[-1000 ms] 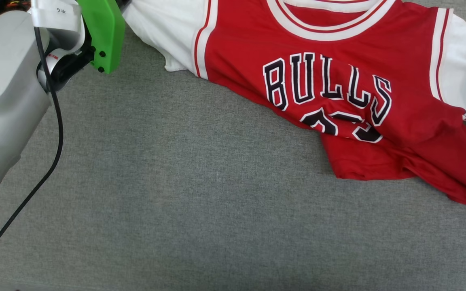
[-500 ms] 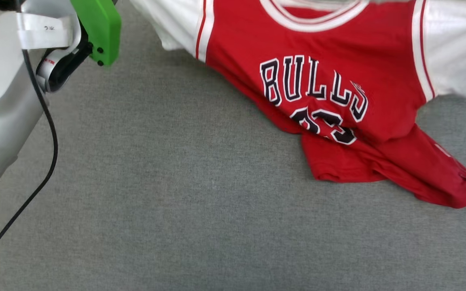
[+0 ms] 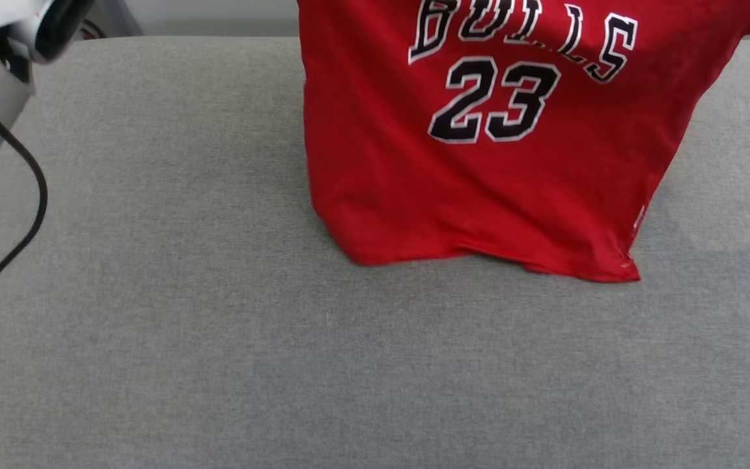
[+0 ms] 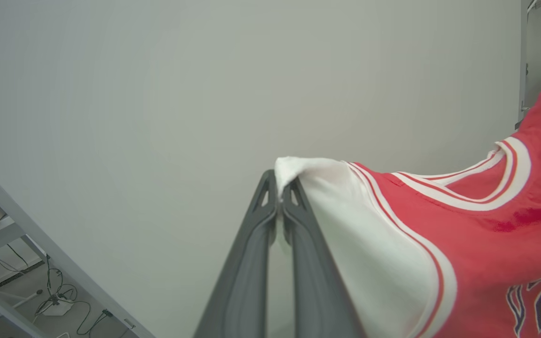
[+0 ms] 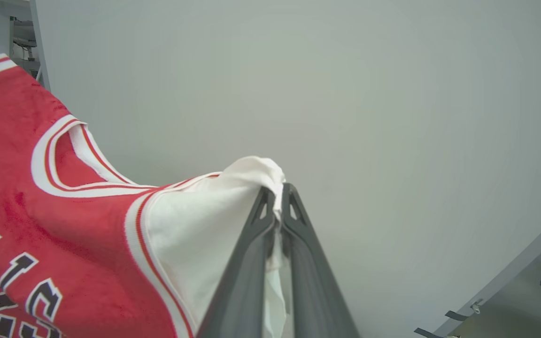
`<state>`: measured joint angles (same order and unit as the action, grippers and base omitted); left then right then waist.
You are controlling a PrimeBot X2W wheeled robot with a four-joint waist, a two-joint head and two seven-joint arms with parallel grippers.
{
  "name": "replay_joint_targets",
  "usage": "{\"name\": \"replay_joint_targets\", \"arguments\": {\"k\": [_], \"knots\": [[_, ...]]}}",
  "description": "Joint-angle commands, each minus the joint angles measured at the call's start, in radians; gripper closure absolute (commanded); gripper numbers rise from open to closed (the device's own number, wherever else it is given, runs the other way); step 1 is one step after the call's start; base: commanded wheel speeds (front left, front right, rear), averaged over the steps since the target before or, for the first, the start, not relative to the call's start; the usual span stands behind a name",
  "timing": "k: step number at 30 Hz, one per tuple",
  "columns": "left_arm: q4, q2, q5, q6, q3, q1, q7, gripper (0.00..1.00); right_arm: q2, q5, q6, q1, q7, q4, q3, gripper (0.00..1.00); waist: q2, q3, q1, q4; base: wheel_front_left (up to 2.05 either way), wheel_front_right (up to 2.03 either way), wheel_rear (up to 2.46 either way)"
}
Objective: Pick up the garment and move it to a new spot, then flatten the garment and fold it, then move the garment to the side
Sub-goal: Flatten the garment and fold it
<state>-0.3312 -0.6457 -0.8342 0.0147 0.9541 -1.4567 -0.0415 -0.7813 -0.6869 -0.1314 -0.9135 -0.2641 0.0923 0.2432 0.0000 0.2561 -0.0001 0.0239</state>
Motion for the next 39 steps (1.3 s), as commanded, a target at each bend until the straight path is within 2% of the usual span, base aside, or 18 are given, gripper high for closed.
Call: {"name": "replay_joint_targets", "arguments": {"k": [1,6,12,16,23,30,39], "knots": [[0.0,0.01,0.008,-0.007,-0.007,-0.03,-0.001,1.0,0.009,0.018,0.001,-0.034,-0.013,-0.006,-0.009,1.0,0.0,0.003,0.0001,-0.01,0.0,0.0,0.0],[-0.042,0.047,0.023,-0.002,-0.017,-0.118,-0.009,1.0,0.044,0.071,0.001,-0.161,-0.047,0.024,-0.01,1.0,0.0,0.063,0.0001,-0.018,0.0,0.0,0.0],[-0.172,0.11,0.058,0.011,-0.043,-0.276,0.023,1.0,0.117,0.175,0.001,-0.404,-0.041,0.166,0.031,1.0,0.0,0.158,0.0001,-0.03,0.0,0.0,0.0],[-0.278,0.141,0.081,0.025,-0.055,-0.374,0.055,1.0,0.167,0.241,0.001,-0.572,0.002,0.289,0.051,1.0,0.0,0.207,0.0001,-0.037,0.0,0.0,0.0],[-0.422,0.159,0.107,0.054,-0.074,-0.503,0.131,1.0,0.24,0.303,0.001,-0.786,0.11,0.479,0.083,1.0,0.0,0.255,0.0001,-0.043,0.0,0.0,0.0],[-0.541,0.182,0.086,0.09,-0.071,-0.505,0.186,1.0,0.28,0.289,0.001,-0.848,0.197,0.622,0.172,1.0,0.0,0.291,0.0001,-0.038,0.0,0.0,0.0],[-0.609,0.177,0.018,0.11,-0.068,-0.313,0.267,1.0,0.325,0.194,0.001,-0.712,0.314,0.711,0.292,1.0,0.0,0.269,0.0001,-0.049,0.0,0.0,0.0]]}}
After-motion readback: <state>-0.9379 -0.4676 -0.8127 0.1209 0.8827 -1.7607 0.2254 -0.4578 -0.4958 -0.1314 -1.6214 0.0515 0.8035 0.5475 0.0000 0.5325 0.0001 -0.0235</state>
